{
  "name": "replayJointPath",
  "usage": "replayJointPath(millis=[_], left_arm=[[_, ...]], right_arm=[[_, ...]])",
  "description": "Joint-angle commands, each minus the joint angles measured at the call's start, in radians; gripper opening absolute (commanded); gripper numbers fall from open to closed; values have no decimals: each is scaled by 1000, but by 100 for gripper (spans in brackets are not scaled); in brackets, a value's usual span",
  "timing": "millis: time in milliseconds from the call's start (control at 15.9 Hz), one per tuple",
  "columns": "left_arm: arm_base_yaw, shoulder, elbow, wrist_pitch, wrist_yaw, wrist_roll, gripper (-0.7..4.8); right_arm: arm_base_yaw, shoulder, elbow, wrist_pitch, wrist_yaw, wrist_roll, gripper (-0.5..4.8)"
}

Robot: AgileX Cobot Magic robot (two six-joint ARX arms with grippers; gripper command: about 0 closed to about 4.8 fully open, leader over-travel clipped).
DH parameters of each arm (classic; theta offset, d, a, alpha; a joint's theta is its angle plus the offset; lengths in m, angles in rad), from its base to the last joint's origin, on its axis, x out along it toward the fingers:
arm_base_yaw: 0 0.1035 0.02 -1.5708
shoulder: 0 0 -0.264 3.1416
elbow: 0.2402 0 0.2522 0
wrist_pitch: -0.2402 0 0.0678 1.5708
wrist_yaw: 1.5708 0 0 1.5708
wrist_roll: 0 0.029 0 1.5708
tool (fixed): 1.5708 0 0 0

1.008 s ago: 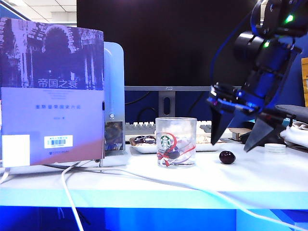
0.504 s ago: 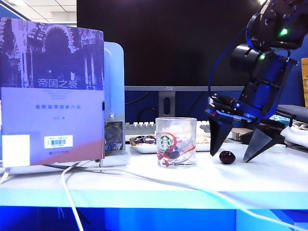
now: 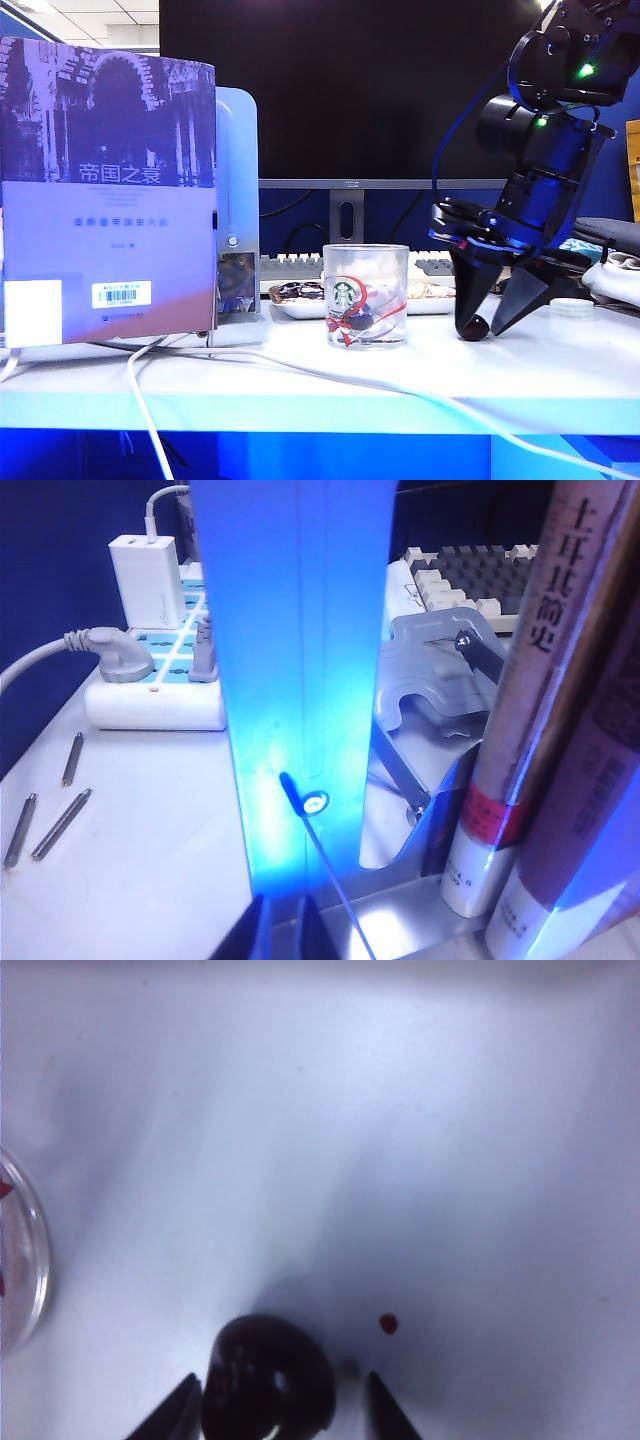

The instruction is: Pick up the cherry on the right side of the glass and put it inside the glass.

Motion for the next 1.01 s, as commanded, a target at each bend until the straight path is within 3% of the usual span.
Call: replayJointPath(millis=[63, 126, 315, 693, 1008], left_arm=[[0, -3, -1, -13, 4, -3, 53], [0, -3, -1, -13, 4, -3, 53], [0, -3, -1, -13, 4, -3, 53], [0, -3, -1, -13, 4, -3, 53], [0, -3, -1, -13, 4, -3, 53]], right_arm=[[1, -4, 3, 5, 2, 0, 197], [1, -4, 3, 6, 2, 0, 197], [1, -4, 4, 12, -1, 0, 113], [1, -5, 49, 21, -41, 6, 113], [1, -10, 226, -148, -40, 5, 116]])
